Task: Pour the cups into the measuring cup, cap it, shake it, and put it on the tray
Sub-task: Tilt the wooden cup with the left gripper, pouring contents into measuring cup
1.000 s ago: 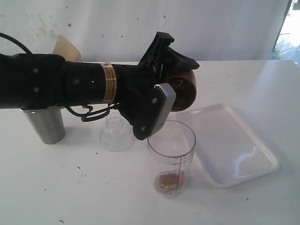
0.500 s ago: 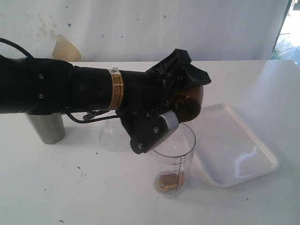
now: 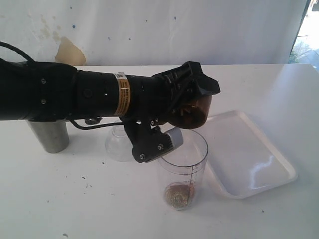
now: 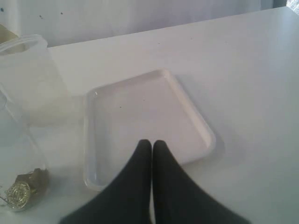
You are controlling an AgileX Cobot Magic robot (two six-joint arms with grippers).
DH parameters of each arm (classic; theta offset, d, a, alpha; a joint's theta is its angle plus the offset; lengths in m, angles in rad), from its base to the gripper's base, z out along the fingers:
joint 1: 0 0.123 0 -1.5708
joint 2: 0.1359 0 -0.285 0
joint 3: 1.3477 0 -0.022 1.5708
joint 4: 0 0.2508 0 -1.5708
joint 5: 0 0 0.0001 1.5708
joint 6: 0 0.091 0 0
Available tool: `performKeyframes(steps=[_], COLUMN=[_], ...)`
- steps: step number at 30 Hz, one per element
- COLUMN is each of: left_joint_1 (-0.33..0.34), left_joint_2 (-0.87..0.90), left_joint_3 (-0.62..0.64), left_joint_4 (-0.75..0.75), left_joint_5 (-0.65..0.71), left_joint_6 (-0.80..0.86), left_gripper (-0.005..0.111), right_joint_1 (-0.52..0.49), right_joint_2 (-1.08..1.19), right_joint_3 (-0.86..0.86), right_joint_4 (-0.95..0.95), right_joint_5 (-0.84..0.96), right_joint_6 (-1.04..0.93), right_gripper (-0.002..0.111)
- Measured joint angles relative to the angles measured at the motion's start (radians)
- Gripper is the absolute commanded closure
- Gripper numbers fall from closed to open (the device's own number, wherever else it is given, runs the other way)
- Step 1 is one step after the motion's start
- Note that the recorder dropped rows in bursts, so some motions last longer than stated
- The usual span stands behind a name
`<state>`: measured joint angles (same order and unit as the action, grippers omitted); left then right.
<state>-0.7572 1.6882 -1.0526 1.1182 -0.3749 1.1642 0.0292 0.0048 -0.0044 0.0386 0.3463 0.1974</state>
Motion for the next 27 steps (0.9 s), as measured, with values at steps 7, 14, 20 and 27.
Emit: performKeyframes(steps=[7,14,20,27], left_joint_1=[0.000,0.000,0.000,0.000], left_joint_2=[0.000,0.000,0.000,0.000], left_joint_3=[0.000,0.000,0.000,0.000], left_joint_4=[0.000,0.000,0.000,0.000], left_joint_5=[0.000,-0.002,-0.002,-0.007], left_joint_6=[0.119,0.102,0.085,0.085], left_gripper=[0.107,0.107,0.107,0.107], right_joint_1=[0.000,0.000,0.000,0.000], right_joint_2=[0.000,0.000,0.000,0.000], right_joint_3=[0.000,0.000,0.000,0.000], right_joint_4=[0.000,0.000,0.000,0.000], right_joint_5=[0.000,0.000,0.000,0.000], right_joint_6=[0.000,0.000,0.000,0.000], right_gripper=[0.108,0.108,0.108,0.108])
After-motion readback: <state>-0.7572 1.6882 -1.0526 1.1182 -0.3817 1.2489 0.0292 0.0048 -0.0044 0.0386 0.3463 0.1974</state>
